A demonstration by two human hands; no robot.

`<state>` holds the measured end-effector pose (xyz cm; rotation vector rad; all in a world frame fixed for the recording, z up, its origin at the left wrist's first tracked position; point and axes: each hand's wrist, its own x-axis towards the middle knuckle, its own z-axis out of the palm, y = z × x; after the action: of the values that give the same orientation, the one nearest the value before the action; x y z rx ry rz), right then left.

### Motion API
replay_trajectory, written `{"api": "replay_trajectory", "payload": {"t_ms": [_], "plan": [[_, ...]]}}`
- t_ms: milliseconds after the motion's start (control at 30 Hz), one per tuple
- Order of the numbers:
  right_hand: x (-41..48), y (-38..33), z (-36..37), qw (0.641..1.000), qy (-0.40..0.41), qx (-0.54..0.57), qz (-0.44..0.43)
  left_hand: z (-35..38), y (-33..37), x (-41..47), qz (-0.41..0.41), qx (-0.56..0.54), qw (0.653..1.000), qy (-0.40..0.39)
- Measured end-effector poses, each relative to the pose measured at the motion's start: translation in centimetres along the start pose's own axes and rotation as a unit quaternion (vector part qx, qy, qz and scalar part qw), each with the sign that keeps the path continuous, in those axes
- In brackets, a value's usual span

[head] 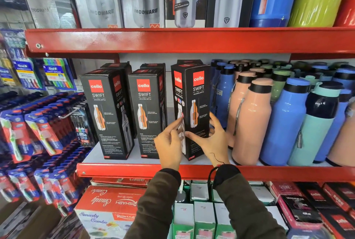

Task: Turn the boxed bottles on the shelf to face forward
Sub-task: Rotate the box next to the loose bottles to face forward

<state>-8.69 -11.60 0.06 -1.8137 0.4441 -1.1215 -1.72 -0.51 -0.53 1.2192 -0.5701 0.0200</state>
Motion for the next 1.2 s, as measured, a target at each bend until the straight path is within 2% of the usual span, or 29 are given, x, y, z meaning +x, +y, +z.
{"api": "replay_trajectory", "payload": {"t_ms": [167,267,333,533,667,967,1200], "plan": [[0.4,0.7,0.0,1.000,0.022,-0.010,0.019,0.6,0.1,0.1,0.052,0.025,0.998,0.000],[0.5,0.7,-0.4,1.000,0.012,-0.002,0.010,1.0,0.1,0.7,0.078,0.118,0.990,0.015],[0.6,0.5,-0.7,1.000,0.001,0.005,0.004,1.1,0.0,1.2,0.063,0.148,0.987,-0.003],[1.0,0.6,-1.6,0.997,-0.069,0.024,0.022,0.5,-0.2,1.9,-0.036,0.101,0.990,-0.095],[1.0,0.9,-1.3,0.992,-0.119,0.043,0.026,0.3,-1.2,1.9,-0.025,0.087,0.992,-0.089],[1.0,1.8,-1.1,0.993,-0.117,-0.031,-0.013,0.4,-1.6,1.6,0.006,0.108,0.991,-0.076],[1.8,2.1,-0.8,0.992,-0.117,-0.056,0.000,0.8,-2.2,1.8,0.013,0.121,0.990,-0.071]]}}
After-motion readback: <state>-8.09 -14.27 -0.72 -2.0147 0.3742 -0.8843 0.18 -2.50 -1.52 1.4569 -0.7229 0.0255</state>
